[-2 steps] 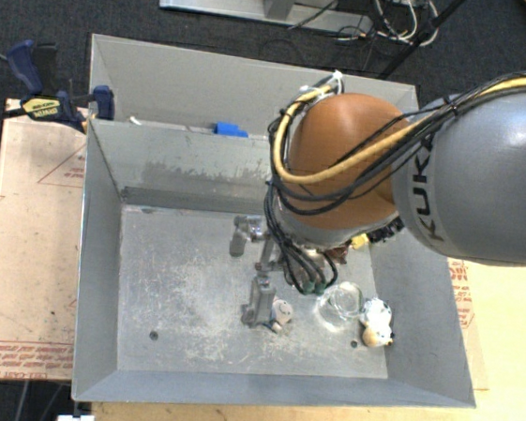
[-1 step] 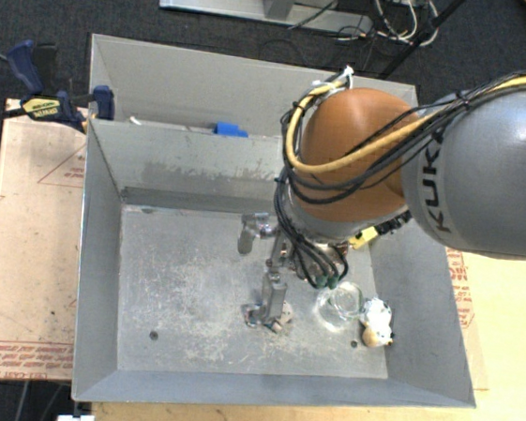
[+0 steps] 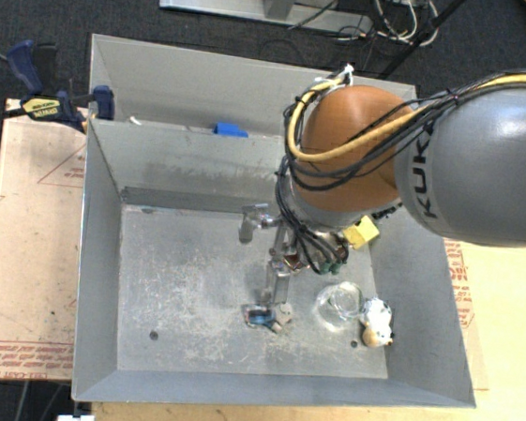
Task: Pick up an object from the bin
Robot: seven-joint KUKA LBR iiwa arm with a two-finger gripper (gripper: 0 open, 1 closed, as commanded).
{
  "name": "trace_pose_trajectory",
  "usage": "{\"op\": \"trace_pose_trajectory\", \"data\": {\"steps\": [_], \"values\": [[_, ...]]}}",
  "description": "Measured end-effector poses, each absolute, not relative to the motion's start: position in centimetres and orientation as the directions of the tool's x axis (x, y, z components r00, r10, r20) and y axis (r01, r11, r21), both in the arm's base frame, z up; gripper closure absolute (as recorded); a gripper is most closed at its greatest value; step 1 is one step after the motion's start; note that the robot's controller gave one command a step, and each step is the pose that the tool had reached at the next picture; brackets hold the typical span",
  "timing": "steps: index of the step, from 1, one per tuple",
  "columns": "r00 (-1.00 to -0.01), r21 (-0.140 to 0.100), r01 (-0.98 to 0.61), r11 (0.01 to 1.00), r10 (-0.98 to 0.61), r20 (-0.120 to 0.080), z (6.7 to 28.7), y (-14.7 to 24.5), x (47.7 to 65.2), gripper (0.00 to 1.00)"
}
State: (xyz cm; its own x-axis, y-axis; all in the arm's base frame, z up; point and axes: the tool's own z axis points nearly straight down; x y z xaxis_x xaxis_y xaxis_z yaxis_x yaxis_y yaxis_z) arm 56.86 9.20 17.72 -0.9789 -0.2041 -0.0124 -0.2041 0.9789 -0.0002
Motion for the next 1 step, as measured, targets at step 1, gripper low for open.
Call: {"op": "trace_pose_trajectory", "data": {"steps": [1], "values": [[-0.949, -0.001, -0.314, 0.949, -0.314, -0.005, 11.31, 9.25, 54.05, 0.0]]}}
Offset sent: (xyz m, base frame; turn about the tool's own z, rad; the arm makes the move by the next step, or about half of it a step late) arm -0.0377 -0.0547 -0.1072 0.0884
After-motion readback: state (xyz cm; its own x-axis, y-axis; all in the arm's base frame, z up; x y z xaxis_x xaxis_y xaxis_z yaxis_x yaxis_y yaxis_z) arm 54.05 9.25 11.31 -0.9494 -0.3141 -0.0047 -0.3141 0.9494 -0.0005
